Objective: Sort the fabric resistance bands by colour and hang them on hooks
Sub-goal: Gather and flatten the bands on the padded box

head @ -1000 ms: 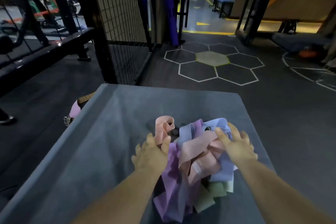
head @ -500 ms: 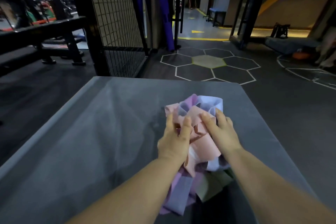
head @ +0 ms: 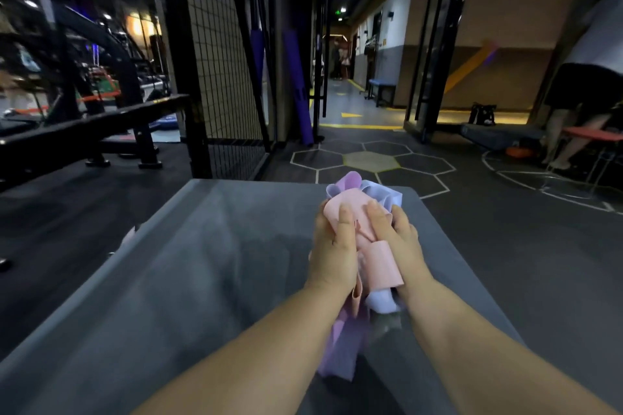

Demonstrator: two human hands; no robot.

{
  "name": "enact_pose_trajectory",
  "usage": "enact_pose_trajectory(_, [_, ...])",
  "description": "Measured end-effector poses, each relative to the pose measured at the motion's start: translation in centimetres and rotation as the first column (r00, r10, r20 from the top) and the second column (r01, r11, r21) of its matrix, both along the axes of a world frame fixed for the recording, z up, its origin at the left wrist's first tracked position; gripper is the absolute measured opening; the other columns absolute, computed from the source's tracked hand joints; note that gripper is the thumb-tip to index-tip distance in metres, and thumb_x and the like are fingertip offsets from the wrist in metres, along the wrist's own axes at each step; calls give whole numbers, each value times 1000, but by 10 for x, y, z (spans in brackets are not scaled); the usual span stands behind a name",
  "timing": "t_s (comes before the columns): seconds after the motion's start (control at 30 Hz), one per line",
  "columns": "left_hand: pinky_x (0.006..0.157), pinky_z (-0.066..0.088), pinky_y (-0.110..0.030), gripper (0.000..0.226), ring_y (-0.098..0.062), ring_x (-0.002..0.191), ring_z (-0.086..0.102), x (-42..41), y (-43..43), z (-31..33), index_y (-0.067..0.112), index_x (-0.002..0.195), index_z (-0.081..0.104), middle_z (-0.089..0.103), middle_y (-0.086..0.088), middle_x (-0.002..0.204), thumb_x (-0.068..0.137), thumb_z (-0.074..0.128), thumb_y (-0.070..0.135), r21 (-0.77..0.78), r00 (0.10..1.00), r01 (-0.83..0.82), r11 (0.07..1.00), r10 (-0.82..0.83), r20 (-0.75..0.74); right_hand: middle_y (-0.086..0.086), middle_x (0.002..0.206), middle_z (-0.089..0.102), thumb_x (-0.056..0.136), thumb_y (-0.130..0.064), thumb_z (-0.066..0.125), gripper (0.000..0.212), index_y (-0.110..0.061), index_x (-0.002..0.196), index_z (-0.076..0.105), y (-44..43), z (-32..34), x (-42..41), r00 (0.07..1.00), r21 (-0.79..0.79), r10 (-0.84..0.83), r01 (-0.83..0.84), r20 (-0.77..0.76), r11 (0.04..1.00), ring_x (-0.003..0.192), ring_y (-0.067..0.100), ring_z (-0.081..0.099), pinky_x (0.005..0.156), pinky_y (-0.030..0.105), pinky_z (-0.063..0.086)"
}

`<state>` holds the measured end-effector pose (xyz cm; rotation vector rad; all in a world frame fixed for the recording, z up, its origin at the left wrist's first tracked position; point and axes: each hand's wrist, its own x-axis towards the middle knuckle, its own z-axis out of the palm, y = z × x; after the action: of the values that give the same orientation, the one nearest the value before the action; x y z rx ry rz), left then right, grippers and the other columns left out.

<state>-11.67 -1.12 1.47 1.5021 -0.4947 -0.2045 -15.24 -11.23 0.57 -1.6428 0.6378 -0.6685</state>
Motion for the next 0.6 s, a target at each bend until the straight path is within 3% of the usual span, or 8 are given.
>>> enact_pose_trajectory(0.1, [87, 50, -28, 58, -5, 99, 63, -27, 19, 13, 36, 118, 51, 65, 13, 110, 76, 35, 72, -61, 998, -9, 998, 13, 64, 0, 112, 53, 76, -76, 54, 42, -38, 95, 58, 22, 15, -30, 1000, 19, -5, 5, 19, 1000, 97, 17, 63, 86, 40, 53])
enact_pose_trajectory(0.17, [88, 52, -34, 55, -9, 101, 65, -44, 30, 13, 39, 118, 54, 66, 8, 112, 76, 37, 70, -59, 995, -11, 998, 17, 103, 2, 114, 56, 74, -78, 51, 47, -37, 95, 58, 34, 18, -52, 1000, -15, 2, -2, -2, 1000, 98, 17, 63, 90, 42, 53])
enact_pose_trajectory(0.27, [83, 50, -29, 52, -7, 96, 64, -66, 52, 8, 42, 106, 51, 65, 13, 105, 72, 32, 76, -18, 994, -40, 999, 42, 99, 4, 118, 54, 74, -78, 49, 48, -37, 98, 55, 51, 17, -82, 998, -59, 7, -10, -55, 998, 101, 20, 61, 94, 44, 50])
enact_pose_trajectory(0.4, [99, 43, -37, 81, -23, 117, 55, -89, 77, -18, 28, 134, 45, 56, -1, 129, 75, 22, 78, 239, 988, -103, 966, 71, 140, 5, 127, 40, 85, -66, 52, 49, -38, 125, 51, 65, -3, -116, 982, -93, -9, -9, -187, 996, 106, 24, 53, 95, 36, 42])
enact_pose_trajectory(0.53, [109, 29, -43, 66, -29, 137, 33, -103, 90, -39, 30, 150, 23, 33, -5, 152, 93, 26, 65, 619, 987, -157, 769, 96, 131, 4, 146, 27, 86, -72, 45, 60, -45, 138, 40, 68, -26, -138, 894, -203, -101, 11, -438, 979, 123, 32, 48, 104, 40, 37])
enact_pose_trajectory(0.6, [110, 25, -49, 63, -26, 142, 22, -108, 96, -41, 32, 150, 18, 24, -1, 155, 95, 23, 63, 693, 971, -232, 683, 126, 202, 2, 151, 25, 85, -76, 40, 60, -49, 139, 37, 69, -29, -146, 853, -263, -155, 22, -498, 965, 129, 31, 43, 110, 47, 32])
